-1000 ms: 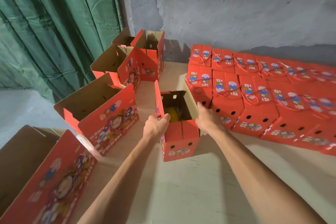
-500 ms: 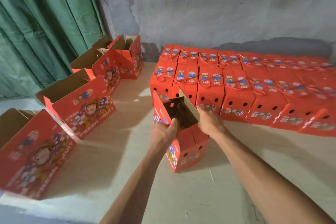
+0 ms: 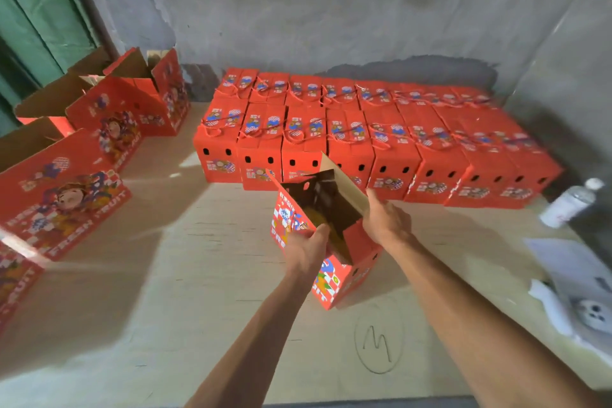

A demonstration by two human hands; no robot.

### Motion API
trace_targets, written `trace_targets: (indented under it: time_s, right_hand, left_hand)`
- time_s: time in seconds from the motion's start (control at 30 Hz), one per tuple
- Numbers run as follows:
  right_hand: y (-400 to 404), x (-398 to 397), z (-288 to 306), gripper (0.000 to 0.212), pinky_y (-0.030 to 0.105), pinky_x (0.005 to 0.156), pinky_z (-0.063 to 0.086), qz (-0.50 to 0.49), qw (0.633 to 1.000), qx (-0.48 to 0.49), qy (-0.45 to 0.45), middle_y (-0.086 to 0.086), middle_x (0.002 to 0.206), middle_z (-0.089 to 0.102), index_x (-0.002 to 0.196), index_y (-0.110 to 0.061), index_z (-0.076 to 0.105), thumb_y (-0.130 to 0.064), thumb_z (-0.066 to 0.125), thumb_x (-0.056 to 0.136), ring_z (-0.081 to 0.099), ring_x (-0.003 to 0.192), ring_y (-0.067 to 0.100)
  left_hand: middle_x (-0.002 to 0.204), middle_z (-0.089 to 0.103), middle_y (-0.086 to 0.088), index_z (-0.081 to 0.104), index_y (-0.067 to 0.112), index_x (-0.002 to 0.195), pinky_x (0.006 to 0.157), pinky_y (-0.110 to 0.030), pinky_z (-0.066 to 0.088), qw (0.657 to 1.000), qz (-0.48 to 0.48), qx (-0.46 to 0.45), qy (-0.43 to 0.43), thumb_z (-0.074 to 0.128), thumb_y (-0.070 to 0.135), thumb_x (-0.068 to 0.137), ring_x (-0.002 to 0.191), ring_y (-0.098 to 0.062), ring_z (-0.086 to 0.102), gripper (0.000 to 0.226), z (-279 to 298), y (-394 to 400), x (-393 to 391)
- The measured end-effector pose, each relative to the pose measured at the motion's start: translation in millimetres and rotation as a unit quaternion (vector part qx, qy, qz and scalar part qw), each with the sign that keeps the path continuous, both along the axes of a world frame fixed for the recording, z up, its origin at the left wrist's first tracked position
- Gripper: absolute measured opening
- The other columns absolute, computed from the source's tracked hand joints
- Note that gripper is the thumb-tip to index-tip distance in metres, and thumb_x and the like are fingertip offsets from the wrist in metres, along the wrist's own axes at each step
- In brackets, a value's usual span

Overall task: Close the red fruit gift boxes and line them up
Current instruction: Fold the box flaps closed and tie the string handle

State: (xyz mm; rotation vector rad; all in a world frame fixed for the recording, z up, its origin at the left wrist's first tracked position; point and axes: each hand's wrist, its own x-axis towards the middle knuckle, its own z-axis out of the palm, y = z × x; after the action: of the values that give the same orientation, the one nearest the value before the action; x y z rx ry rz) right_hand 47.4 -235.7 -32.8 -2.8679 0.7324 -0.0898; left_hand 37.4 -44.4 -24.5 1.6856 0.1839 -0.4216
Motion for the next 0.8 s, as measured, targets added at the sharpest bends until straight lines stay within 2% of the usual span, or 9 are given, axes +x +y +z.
trace_targets:
  time_s: [0.1, 0.23, 0.33, 0.43, 0.53, 0.6, 0.67, 0.73, 0.8]
  right_hand:
    - [-20, -9, -6, 0.027, 0.035, 0.068, 0.039, -0.009, 1.0, -0.009, -0.016, 0.011, 0.109, 0.069, 0.129, -0.018, 0.047, -0.024, 0.047, 0.103, 0.069, 0.096, 0.036]
    - [-42, -21, -11, 0.021, 0.035, 0.064, 0.045, -0.016, 0.997, -0.022, -0.068, 0.014, 0.107, 0.069, 0.117, -0.008, 0.054, -0.023, 0.048, 0.104, 0.07, 0.092, 0.036]
    - [-66, -23, -11, 0.023, 0.041, 0.072, 0.054, -0.018, 0.998, -0.021, -0.054, 0.016, 0.112, 0.07, 0.123, -0.005, 0.053, -0.013, 0.046, 0.103, 0.07, 0.097, 0.036]
    - [-95, -18, -9, 0.028, 0.04, 0.073, 0.052, 0.004, 0.999, -0.021, -0.038, 0.017, 0.111, 0.071, 0.127, -0.006, 0.052, -0.004, 0.043, 0.101, 0.071, 0.097, 0.036]
    - [-118, -9, -2, 0.033, 0.036, 0.068, 0.047, 0.043, 0.996, -0.039, -0.064, 0.015, 0.111, 0.072, 0.132, -0.009, 0.052, -0.004, 0.043, 0.101, 0.072, 0.096, 0.035]
    - [-130, 0, 4, 0.032, 0.036, 0.068, 0.046, 0.075, 0.993, -0.05, -0.077, 0.012, 0.115, 0.07, 0.131, -0.012, 0.053, -0.004, 0.047, 0.1, 0.071, 0.097, 0.033]
    - [-140, 6, 6, 0.034, 0.034, 0.067, 0.045, 0.116, 0.988, -0.048, -0.094, 0.009, 0.12, 0.066, 0.133, -0.013, 0.054, -0.004, 0.05, 0.1, 0.068, 0.1, 0.032]
    - [-149, 8, 4, 0.034, 0.034, 0.068, 0.049, 0.143, 0.981, -0.025, -0.128, 0.007, 0.12, 0.065, 0.133, -0.014, 0.058, -0.004, 0.052, 0.101, 0.064, 0.1, 0.03]
    - [-158, 6, -5, 0.032, 0.039, 0.072, 0.053, 0.164, 0.973, 0.019, -0.162, 0.007, 0.116, 0.066, 0.132, -0.012, 0.063, -0.005, 0.052, 0.103, 0.06, 0.101, 0.029]
  left_hand:
    - [0.061, 0.069, -0.007, 0.065, 0.006, 0.068, 0.059, -0.032, 0.056, 1.0, -0.008, -0.007, 0.016, 0.063, 0.025, 0.079, 0.062, -0.024, 0.069, 0.022, -6, -21, -7]
    - [0.074, 0.057, -0.011, 0.062, 0.006, 0.081, 0.065, -0.033, 0.046, 0.999, 0.002, -0.02, 0.029, 0.057, 0.009, 0.084, 0.071, -0.024, 0.055, 0.006, -11, -50, -15]
    - [0.084, 0.056, -0.011, 0.061, 0.004, 0.094, 0.071, -0.038, 0.049, 0.999, 0.018, -0.023, 0.043, 0.056, 0.012, 0.081, 0.08, -0.026, 0.055, 0.015, -10, -75, -18]
    - [0.083, 0.059, -0.013, 0.064, -0.002, 0.095, 0.072, -0.041, 0.054, 0.997, 0.05, -0.025, 0.049, 0.059, 0.014, 0.079, 0.079, -0.028, 0.059, 0.023, -8, -100, -18]
    - [0.074, 0.051, -0.011, 0.059, -0.002, 0.083, 0.064, -0.035, 0.043, 0.997, 0.07, -0.033, 0.027, 0.055, 0.014, 0.074, 0.071, -0.025, 0.05, 0.019, -6, -125, -30]
    - [0.071, 0.046, -0.009, 0.056, 0.002, 0.076, 0.065, -0.035, 0.039, 0.996, 0.073, -0.05, 0.009, 0.051, 0.016, 0.07, 0.07, -0.022, 0.043, 0.016, -11, -140, -43]
    - [0.073, 0.057, -0.011, 0.06, 0.001, 0.079, 0.07, -0.04, 0.05, 0.994, 0.08, -0.069, 0.008, 0.053, 0.014, 0.078, 0.07, -0.024, 0.053, 0.014, -21, -156, -58]
    - [0.092, 0.074, -0.019, 0.066, -0.005, 0.098, 0.077, -0.047, 0.063, 0.99, 0.091, -0.103, 0.028, 0.057, 0.004, 0.089, 0.082, -0.033, 0.073, 0.016, -31, -177, -74]
    - [0.097, 0.075, -0.024, 0.066, -0.005, 0.108, 0.072, -0.044, 0.064, 0.984, 0.092, -0.146, 0.048, 0.059, 0.001, 0.092, 0.086, -0.035, 0.076, 0.018, -37, -199, -91]
